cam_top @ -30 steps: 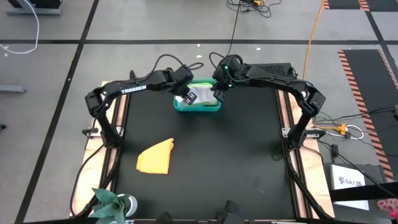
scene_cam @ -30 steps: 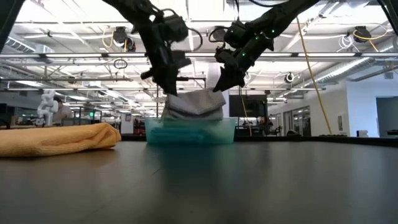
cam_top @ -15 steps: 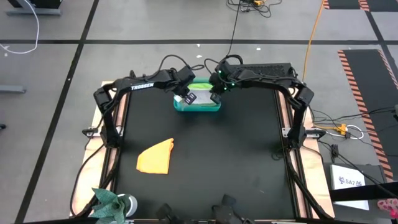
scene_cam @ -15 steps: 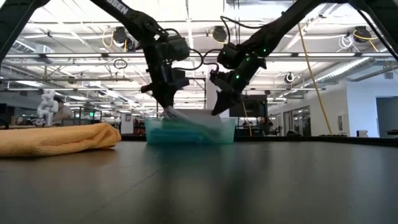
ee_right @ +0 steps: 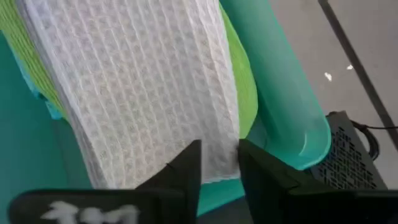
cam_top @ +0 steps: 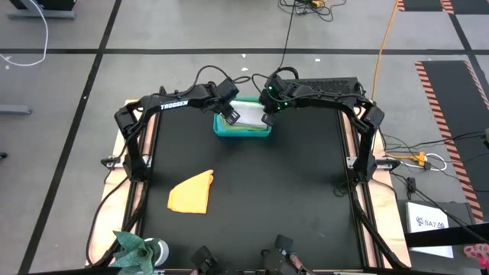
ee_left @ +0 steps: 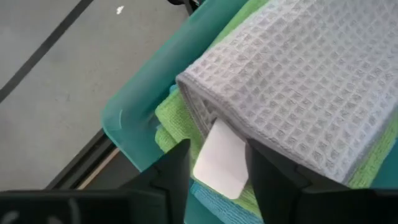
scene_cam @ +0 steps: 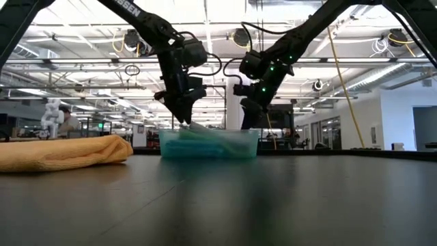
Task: Fold microfiber towels
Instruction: Stack the folded gray towel on top of the green microfiber towel into the bin, then fold the orange microfiber towel
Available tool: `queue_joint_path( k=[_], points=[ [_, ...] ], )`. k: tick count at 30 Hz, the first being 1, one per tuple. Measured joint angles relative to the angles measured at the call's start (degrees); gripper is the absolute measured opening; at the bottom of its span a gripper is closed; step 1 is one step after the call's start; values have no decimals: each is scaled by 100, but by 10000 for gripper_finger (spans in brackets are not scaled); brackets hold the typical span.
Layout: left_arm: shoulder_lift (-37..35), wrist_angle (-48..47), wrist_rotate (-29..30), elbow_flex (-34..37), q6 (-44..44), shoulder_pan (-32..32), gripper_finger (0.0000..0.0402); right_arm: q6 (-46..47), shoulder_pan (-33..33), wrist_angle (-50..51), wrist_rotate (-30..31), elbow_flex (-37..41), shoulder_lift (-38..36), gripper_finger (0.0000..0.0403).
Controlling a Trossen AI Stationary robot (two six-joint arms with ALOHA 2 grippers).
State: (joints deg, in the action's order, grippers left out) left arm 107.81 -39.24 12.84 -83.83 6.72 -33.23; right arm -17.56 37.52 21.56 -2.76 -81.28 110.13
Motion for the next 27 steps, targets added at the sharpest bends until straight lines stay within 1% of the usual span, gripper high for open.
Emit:
queue_joint_path(
  k=[2,6,10,12,15,19,23,27],
  points=[
    [-1,6,7,0,67,0,172,10,-9,-32,265,0,0,119],
    [0,13,5,0,229,0,196,-11,-7,-40,564,0,2,157],
    [-2,-28,138,0,864,2,203,-156,-88,-101,1158,2,-98,177],
    [-30,-76,211,2,981,2,200,-177,-161,-224,1320,2,-282,181],
    [-215,-95,209,2,1007,39,190,32,-326,-269,1268,2,-727,181],
    [-727,-157,-67,2,1257,219,174,602,-605,-204,803,2,-1530,173],
    [-1361,-300,-76,2,1622,469,163,855,-860,2,415,0,-2359,164],
    [-1914,-717,55,2,2006,866,161,1089,-1193,260,393,35,-2996,160]
  ],
)
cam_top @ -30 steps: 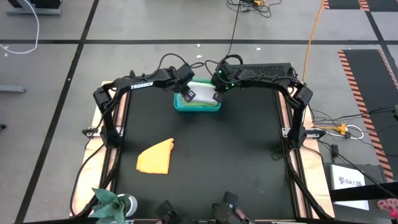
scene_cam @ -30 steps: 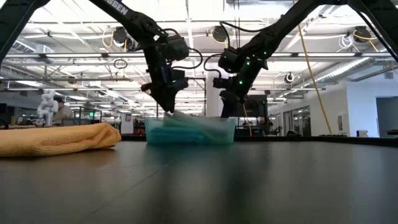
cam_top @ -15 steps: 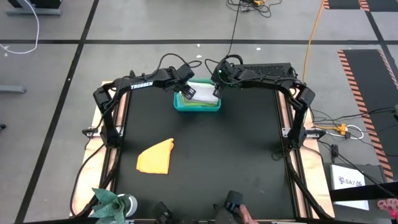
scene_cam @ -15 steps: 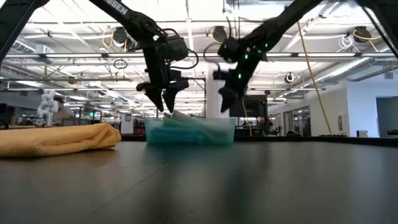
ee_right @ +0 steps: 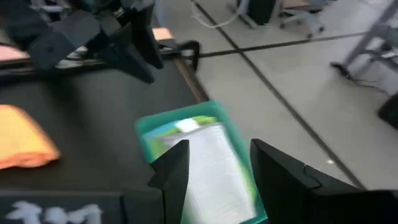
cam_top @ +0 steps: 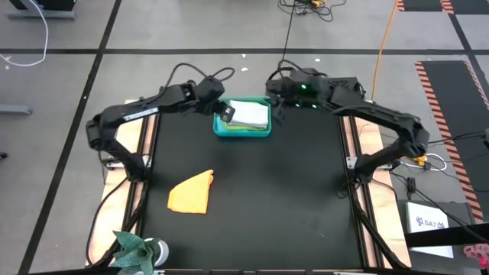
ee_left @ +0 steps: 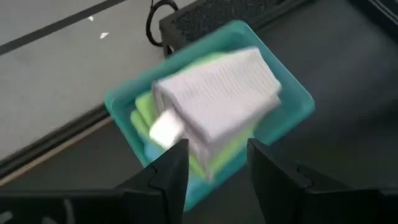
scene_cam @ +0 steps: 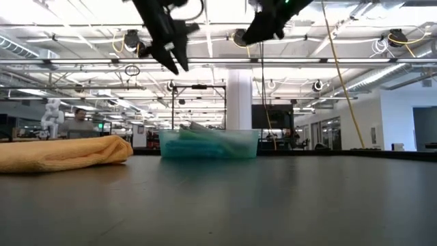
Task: Fold microfiber towels
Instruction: Fold the orange microfiber towel
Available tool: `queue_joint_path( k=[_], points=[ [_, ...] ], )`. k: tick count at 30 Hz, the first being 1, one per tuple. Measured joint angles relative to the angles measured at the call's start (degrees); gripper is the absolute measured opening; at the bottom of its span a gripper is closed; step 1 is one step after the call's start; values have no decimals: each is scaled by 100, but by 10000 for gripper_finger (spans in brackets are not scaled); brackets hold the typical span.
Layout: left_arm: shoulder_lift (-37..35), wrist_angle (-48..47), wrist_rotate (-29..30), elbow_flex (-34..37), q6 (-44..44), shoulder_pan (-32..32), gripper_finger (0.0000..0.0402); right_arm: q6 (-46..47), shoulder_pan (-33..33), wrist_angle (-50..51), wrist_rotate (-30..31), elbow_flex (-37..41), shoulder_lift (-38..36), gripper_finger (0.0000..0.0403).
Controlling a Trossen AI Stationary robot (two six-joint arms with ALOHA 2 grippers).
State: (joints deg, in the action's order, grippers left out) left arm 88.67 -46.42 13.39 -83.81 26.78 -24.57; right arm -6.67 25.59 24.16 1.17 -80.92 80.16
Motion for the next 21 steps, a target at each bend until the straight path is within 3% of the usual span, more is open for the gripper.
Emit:
queue_joint_path(
  k=[6,9,15,21],
  points=[
    [-480,-1100,834,-2,1045,1118,161,734,-767,258,-604,446,-476,160],
    [-546,-1773,1217,-2,1876,1782,161,816,-1243,143,-613,832,-503,160],
    [-528,-2714,1378,-4,3928,3034,161,1180,-1946,-942,-649,1673,-432,160],
    [-322,-3151,1569,-9,5764,4116,161,1535,-2278,-1320,-730,2160,-344,160]
  ],
)
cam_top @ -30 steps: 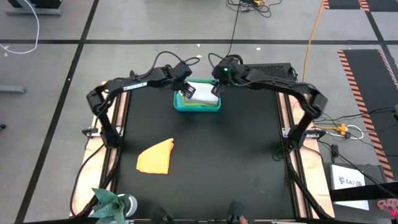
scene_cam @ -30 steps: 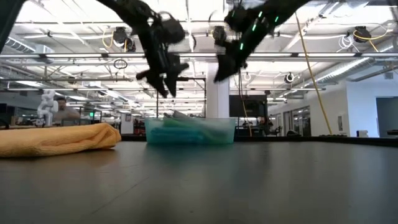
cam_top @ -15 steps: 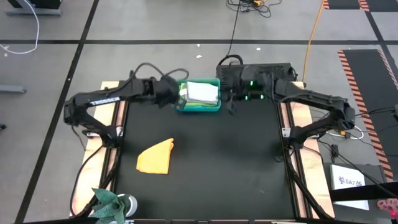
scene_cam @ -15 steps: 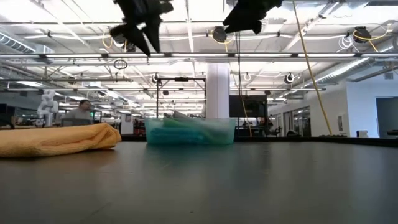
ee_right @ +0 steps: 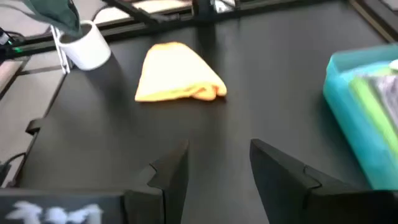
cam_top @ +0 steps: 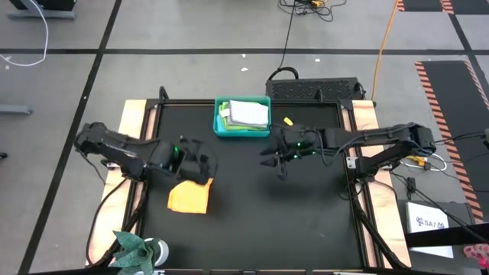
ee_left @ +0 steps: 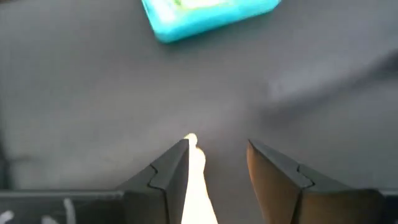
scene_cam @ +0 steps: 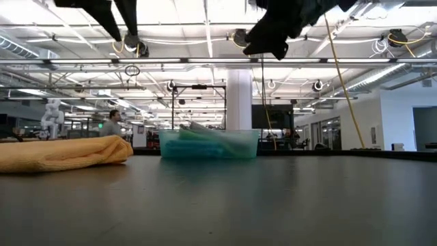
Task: Fold microfiber towels
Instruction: Fold the orange microfiber towel
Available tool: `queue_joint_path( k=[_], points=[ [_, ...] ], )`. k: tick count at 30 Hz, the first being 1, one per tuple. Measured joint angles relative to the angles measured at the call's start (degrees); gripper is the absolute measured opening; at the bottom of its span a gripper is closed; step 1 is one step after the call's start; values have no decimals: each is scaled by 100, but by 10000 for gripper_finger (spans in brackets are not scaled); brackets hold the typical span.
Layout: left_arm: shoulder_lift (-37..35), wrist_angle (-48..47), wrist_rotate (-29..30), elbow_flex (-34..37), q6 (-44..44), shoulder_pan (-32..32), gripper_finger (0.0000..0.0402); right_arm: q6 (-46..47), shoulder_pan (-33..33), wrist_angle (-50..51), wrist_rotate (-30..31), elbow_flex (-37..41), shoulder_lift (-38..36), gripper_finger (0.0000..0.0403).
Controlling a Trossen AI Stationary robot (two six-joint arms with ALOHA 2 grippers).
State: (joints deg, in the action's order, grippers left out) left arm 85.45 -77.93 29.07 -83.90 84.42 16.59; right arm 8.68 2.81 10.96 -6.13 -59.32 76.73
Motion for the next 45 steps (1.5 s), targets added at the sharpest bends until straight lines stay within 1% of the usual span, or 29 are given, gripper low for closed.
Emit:
queue_joint_path(
  k=[2,5,11,13,18,23,29,34,38,42,45],
  points=[
    [163,-220,-44,-1,515,269,161,92,-42,2,5,103,0,160],
    [519,-600,-485,7,1105,518,161,179,-76,-4,4,204,0,160],
    [1080,-1126,-2053,8,2022,822,161,173,-111,4,4,270,0,160],
    [1161,-1220,-2331,6,2279,912,161,171,-107,5,4,270,0,160],
    [1218,-1200,-2402,231,2691,1212,161,158,-105,13,4,270,0,160],
    [1057,-1051,-3053,944,3358,1544,161,144,-105,22,7,270,0,160],
    [466,348,-3103,1979,3818,1709,161,114,-105,21,24,270,0,160],
    [183,889,-3206,2789,3924,1729,161,115,-105,15,31,270,0,160],
    [-7,1521,-3199,3222,3909,1670,161,225,-100,17,33,270,0,160],
    [-39,1805,-3221,3561,3893,1684,161,262,-100,18,47,270,0,160],
    [-35,2033,-3362,3757,3889,1708,161,263,-100,18,52,270,0,160]
  ],
)
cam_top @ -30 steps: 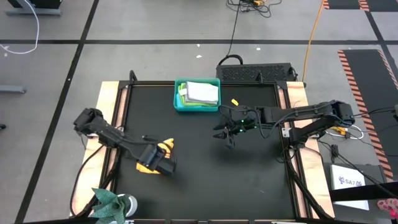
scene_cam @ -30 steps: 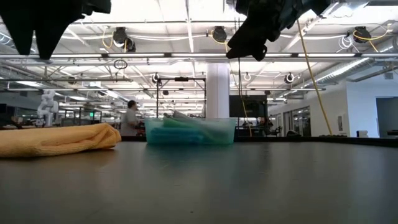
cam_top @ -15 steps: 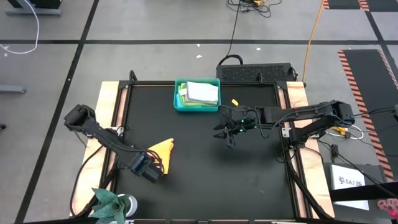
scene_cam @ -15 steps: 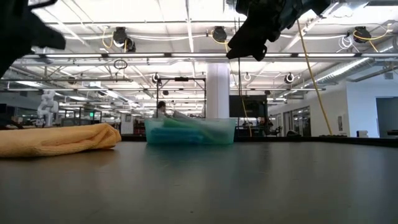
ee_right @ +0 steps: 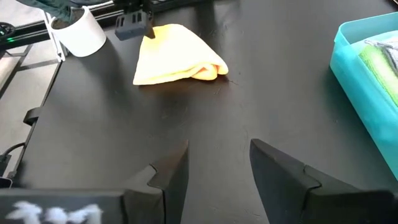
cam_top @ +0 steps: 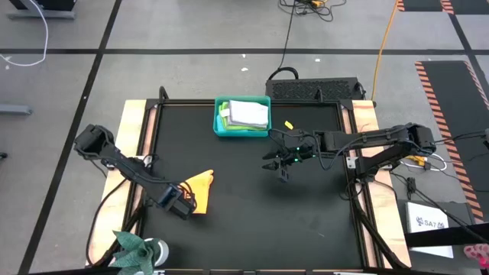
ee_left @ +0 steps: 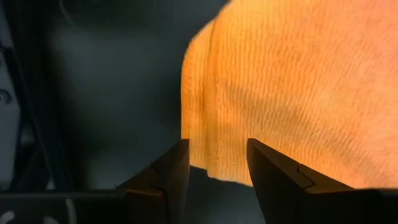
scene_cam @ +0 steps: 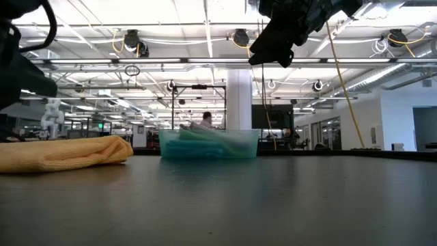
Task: Fold microfiber towels
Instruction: Fold the orange microfiber towel
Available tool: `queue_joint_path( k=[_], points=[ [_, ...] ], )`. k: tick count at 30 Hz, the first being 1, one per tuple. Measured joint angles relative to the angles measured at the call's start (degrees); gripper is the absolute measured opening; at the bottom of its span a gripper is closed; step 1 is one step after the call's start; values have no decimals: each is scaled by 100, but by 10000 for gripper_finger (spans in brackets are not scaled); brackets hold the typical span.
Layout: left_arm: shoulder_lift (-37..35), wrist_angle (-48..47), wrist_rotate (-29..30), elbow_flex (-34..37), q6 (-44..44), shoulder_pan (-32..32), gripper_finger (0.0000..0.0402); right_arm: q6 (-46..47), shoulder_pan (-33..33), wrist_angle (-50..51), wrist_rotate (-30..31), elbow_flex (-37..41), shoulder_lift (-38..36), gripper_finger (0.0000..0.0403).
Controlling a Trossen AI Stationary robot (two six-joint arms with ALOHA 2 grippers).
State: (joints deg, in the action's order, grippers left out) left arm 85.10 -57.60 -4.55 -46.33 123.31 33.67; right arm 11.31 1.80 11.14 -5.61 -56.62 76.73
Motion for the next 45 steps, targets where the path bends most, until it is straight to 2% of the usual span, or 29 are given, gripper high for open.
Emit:
queue_joint_path(
  k=[11,26,31,38,42,45],
  points=[
    [0,836,126,248,-150,0,161,109,0,-4,151,-2,0,160],
    [0,1083,359,247,-210,0,158,153,0,-16,153,-5,0,160],
    [0,1098,565,247,-210,0,118,155,0,-18,153,-7,0,160],
    [0,1096,664,245,-327,0,12,153,0,-16,153,-7,0,160],
    [0,940,871,132,-359,0,9,153,0,-16,153,-7,0,160],
    [-18,550,1251,-308,-460,-18,5,153,0,-17,153,-7,0,160]
  ],
)
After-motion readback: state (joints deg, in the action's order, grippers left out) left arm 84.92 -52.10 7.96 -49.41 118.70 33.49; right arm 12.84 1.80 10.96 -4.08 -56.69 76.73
